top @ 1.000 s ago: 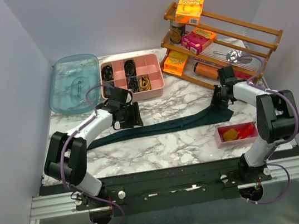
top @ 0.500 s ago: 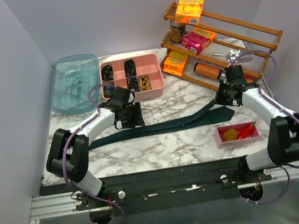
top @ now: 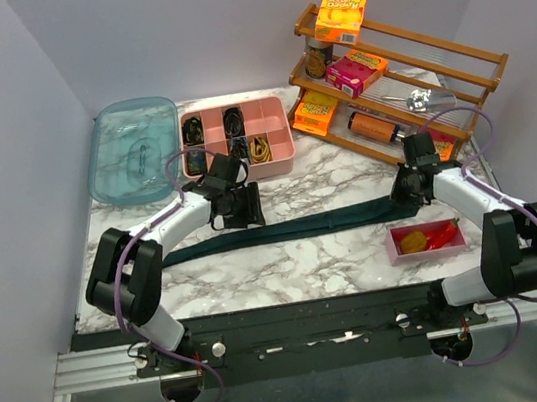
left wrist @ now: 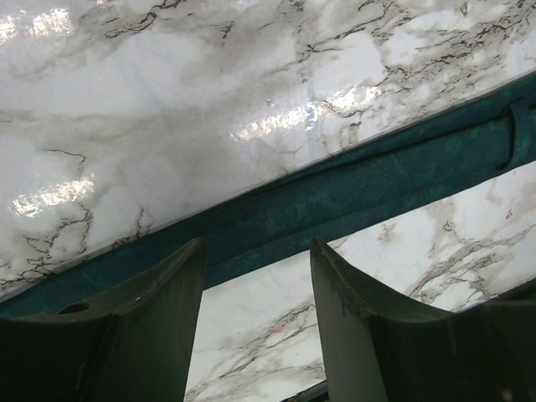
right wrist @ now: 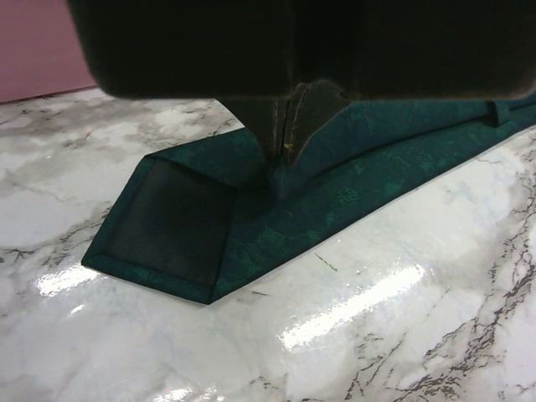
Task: Roll the ties
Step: Flatten out the tie at the center of the board.
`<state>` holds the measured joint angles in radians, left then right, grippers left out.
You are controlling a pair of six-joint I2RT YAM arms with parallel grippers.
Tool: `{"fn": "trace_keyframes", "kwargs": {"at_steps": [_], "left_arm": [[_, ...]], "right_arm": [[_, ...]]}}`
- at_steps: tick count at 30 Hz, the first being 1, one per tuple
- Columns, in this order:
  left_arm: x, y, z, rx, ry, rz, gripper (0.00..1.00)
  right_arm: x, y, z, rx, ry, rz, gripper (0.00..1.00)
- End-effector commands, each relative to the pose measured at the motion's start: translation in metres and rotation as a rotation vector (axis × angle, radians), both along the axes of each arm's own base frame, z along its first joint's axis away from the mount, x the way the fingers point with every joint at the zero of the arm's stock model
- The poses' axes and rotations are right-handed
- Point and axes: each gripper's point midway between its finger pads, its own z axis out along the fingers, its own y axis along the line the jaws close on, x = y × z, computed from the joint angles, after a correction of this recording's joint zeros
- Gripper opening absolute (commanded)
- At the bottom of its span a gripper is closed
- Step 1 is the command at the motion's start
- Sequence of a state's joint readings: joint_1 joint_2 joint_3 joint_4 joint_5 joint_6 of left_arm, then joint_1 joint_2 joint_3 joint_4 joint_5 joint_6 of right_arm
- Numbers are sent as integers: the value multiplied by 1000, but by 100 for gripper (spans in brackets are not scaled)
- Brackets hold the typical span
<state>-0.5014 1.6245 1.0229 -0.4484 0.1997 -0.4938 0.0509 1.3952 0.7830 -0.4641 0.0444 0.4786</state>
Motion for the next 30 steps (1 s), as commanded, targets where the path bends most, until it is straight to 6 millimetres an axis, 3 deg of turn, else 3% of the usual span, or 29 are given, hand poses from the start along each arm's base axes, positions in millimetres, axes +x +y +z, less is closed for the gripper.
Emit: {"fn": "trace_keyframes", "kwargs": {"at_steps": [1,5,8,9,12,15,19,24,27,28,30], "left_arm": [[6,-9,6,-18,-26,-27,62],[6,-9,8,-18,-30,-28,62],[6,-9,11,-20,-39,-29,62],[7,-8,11,-16,-42,-30,62],[6,-8,12,-14,-41,-29,62],[6,-7,15,-16,-49,-27,62],[12,-7,23,-12,-70,-23,62],[19,-9,37,-15,-86,-22,64],[23,-13,49,-64,-91,-17,66],[25,-14,53,-81,-98,-12,68],[27,-14,63,-132,-104,6,71]], "right_arm": [[-3,-10,-6,-41,18,-36,1],[-2,-10,-7,-40,20,-34,9],[2,-10,-2,-42,-11,-17,37],[3,-10,0,-42,-19,-16,51],[6,-9,8,-43,-47,0,74],[10,-8,24,-46,-106,27,89],[19,1,47,-25,-174,98,96],[28,37,59,17,-180,253,97],[31,74,53,-33,-131,394,96],[25,97,43,-40,-87,471,96],[30,124,45,-44,-83,550,93]]}}
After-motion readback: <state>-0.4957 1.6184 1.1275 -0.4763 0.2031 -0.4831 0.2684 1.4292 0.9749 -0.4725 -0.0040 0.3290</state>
